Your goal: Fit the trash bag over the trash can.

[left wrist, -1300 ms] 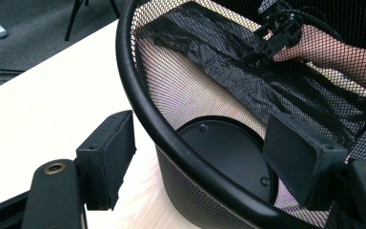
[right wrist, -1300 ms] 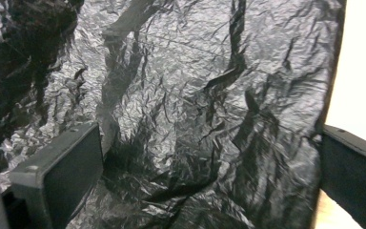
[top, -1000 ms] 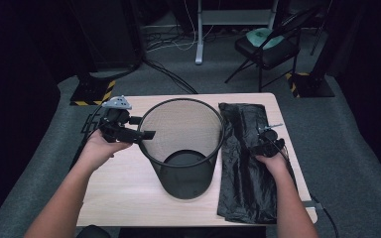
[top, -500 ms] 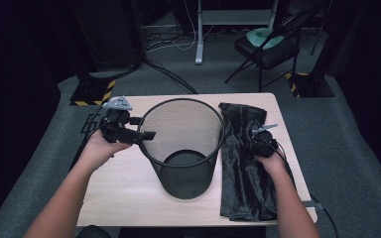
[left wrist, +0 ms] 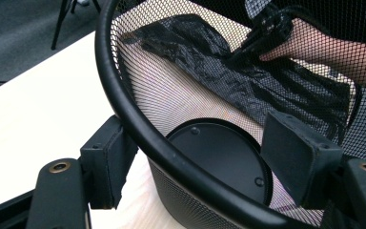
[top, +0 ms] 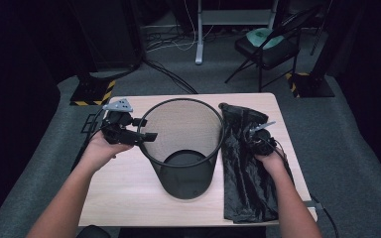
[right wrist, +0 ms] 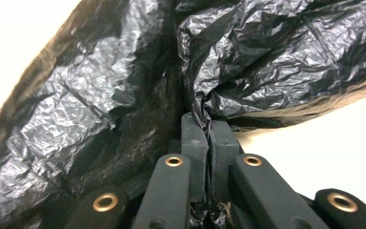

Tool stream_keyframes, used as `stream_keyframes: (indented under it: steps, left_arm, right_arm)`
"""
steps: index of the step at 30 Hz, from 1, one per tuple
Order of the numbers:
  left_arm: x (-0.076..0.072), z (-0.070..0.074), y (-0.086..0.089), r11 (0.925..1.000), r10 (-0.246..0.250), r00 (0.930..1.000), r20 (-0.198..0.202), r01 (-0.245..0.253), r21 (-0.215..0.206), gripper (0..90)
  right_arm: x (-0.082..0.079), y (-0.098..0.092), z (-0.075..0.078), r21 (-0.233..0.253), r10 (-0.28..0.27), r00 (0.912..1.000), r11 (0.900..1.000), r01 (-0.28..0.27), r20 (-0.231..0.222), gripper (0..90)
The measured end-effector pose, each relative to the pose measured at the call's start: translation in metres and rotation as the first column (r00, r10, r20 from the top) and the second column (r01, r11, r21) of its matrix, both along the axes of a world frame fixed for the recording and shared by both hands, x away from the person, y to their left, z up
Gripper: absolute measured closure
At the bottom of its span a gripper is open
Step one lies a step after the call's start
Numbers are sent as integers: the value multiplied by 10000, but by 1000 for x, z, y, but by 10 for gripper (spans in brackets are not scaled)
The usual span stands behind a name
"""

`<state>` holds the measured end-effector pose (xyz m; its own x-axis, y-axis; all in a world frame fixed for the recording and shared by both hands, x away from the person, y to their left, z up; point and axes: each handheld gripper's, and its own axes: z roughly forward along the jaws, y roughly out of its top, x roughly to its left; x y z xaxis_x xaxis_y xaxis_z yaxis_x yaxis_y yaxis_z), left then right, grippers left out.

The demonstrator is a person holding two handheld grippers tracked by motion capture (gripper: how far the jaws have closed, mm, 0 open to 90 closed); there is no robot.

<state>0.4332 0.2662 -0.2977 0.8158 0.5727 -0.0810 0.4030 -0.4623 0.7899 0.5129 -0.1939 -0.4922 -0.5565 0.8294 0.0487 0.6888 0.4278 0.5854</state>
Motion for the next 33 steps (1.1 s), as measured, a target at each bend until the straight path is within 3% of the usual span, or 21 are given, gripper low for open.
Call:
stream_keyframes:
  steps: [3, 8, 20, 33]
  left_arm:
    - [0, 0, -1, 10000, 18, 10000, 1, -18, -13, 274]
    - [0, -1, -1, 10000, 38, 10000, 24, -37, -85, 273]
    - [-5, -1, -3, 9998, -187, 9998, 87, 188, -55, 276]
    - [-12, -1, -9, 9992, -392, 9992, 47, 393, -47, 276]
  right_arm:
    - [-3, 2, 15, 236, 473, 9988, 9986, -471, -107, 866]
    - [-10, 6, 52, 175, 1298, 9910, 9913, -1304, 340, 862]
    - [-25, 5, 126, 829, 1895, 9708, 9757, -2030, 1470, 864]
    - [-34, 0, 183, 790, 2379, 9464, 9623, -2601, 2184, 864]
